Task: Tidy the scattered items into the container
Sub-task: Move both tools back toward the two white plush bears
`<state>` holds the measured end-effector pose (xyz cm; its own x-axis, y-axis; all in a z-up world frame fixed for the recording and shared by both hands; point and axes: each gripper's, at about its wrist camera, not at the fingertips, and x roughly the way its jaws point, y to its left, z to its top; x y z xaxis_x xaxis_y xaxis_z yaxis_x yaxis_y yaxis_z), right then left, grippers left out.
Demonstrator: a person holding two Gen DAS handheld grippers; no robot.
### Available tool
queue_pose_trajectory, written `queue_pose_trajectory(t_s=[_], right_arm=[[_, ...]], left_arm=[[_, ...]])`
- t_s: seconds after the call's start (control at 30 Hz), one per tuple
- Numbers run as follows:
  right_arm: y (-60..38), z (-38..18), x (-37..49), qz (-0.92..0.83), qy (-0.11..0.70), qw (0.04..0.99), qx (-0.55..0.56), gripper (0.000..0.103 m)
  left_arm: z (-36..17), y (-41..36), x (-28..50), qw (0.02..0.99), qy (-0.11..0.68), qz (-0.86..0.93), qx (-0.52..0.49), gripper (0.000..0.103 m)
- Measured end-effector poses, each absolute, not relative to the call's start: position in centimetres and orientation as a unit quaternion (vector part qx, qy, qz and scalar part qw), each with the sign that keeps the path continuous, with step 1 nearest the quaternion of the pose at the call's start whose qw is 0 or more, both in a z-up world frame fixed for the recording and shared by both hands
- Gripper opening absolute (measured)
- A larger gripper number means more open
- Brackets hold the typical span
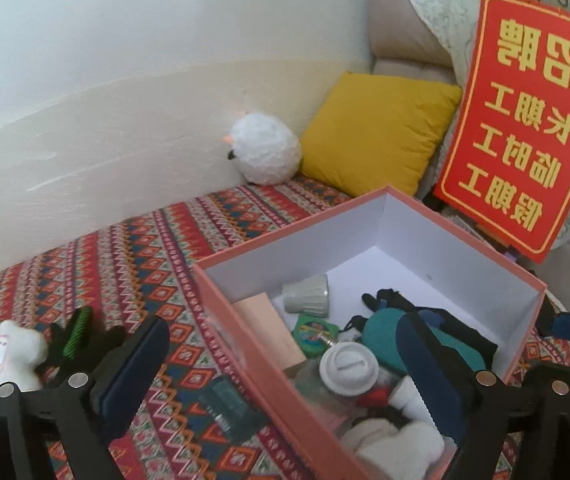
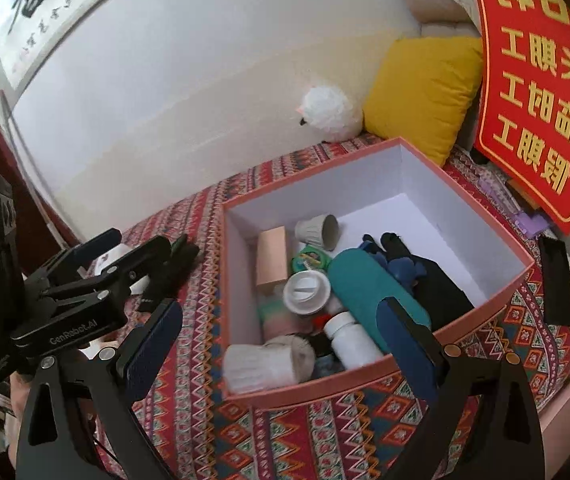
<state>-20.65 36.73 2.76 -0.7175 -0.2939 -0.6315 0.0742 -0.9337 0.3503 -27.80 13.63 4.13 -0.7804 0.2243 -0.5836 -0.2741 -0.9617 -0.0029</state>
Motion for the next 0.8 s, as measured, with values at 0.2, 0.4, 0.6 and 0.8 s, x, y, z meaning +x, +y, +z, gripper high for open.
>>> queue_pose_trajectory(t_s=[0.2,0.4,0.6,0.8], right_arm=[[33.4,4.5,-16.8,-0.920,-0.137,0.113,0.349,0.100],[26.9,3.9,-14.6,-0.910,-0.109,0.161,0.366,0.100],[18.6,2.3,-16.0,-0.890,-0.088,0.217,0.391,0.100],[9.4,-0.5,-20.3,-0.869,-0.055,0.259,0.417,0.100]], left_arm=[[5.4,11.0,-22.8,0.119,0.039,0.947,-0.294,0.098],[5.7,5.1,-18.4,0.084,0.029,0.951,-0.295,0.100],[4.0,-4.1,-16.9,0.007,0.031,0.946,-0.324,0.100],[2.1,-15.9,-15.4,-0.093,0.006,0.932,-0.351,0.100]])
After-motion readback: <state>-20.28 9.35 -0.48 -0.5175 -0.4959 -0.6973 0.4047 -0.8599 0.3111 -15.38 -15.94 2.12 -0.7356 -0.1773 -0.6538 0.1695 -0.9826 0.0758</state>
